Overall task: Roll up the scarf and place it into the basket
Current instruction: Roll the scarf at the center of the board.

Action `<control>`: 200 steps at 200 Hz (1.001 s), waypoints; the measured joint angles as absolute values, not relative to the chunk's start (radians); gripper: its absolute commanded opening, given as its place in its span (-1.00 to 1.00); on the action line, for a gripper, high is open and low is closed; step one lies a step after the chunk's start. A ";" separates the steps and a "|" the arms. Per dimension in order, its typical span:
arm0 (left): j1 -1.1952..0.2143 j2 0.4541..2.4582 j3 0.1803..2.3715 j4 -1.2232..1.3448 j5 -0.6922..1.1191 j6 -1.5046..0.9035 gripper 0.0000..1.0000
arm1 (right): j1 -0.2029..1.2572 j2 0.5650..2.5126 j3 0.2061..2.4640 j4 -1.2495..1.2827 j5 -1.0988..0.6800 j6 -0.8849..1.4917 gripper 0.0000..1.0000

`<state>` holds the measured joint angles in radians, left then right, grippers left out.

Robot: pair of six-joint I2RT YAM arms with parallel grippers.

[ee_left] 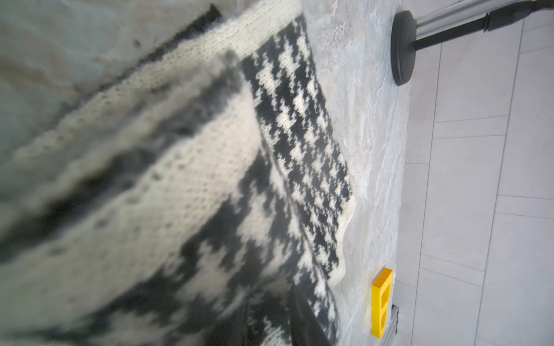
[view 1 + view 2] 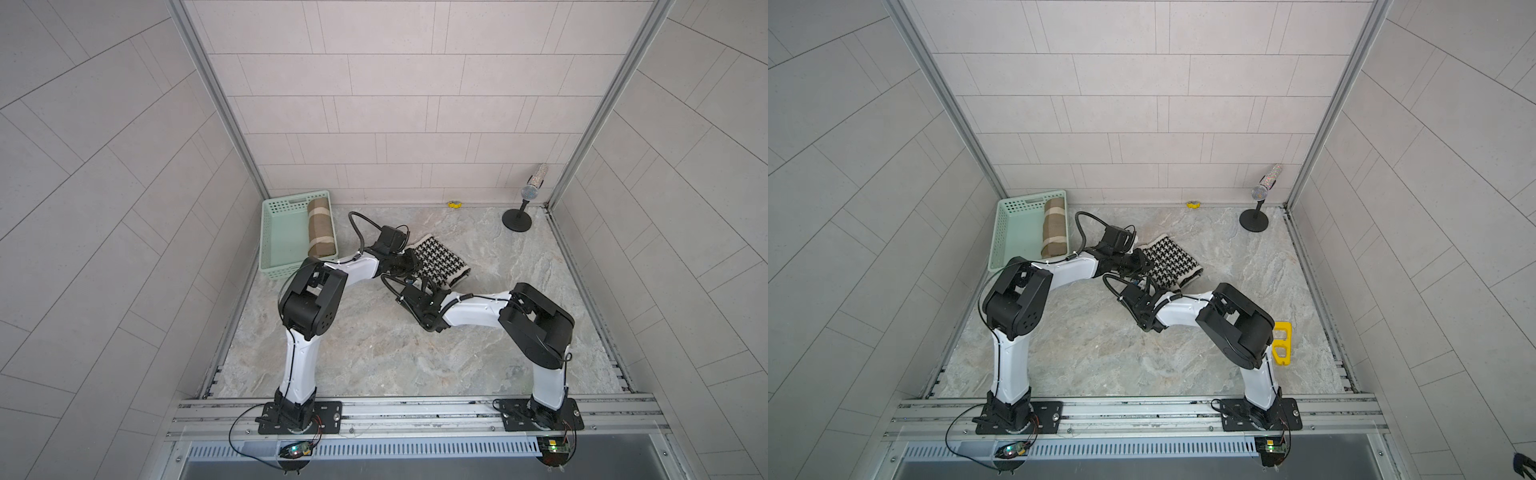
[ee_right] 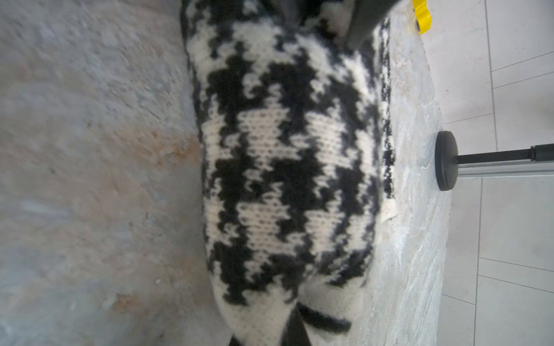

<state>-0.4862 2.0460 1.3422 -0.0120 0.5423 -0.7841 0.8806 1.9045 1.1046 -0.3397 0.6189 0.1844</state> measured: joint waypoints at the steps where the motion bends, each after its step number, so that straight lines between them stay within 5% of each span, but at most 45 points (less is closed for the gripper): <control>1: -0.486 2.044 1.340 -0.011 0.543 -0.789 -0.13 | 0.881 1.903 1.105 -0.340 0.616 0.184 -1.00; 31: -0.435 1.906 1.250 -0.037 0.513 -0.818 0.21 | 0.876 1.819 1.099 -0.378 0.467 0.203 -1.00; 95: -0.349 1.583 1.027 -0.081 0.439 -0.819 0.28 | 0.811 1.723 1.091 -0.442 0.029 0.365 -1.00; 151: -0.381 1.556 0.922 -0.134 0.486 -0.785 0.37 | 0.593 1.683 0.982 -0.255 -0.491 0.588 -1.00; 200: -0.420 1.640 0.986 -0.105 0.512 -0.769 0.51 | 0.546 1.683 0.970 -0.172 -0.722 0.693 -1.00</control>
<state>-0.4198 1.6402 0.9855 -0.1055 0.5117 -0.7689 0.5465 1.6829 0.9695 -0.1722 -0.7216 0.6926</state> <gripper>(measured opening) 0.744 0.097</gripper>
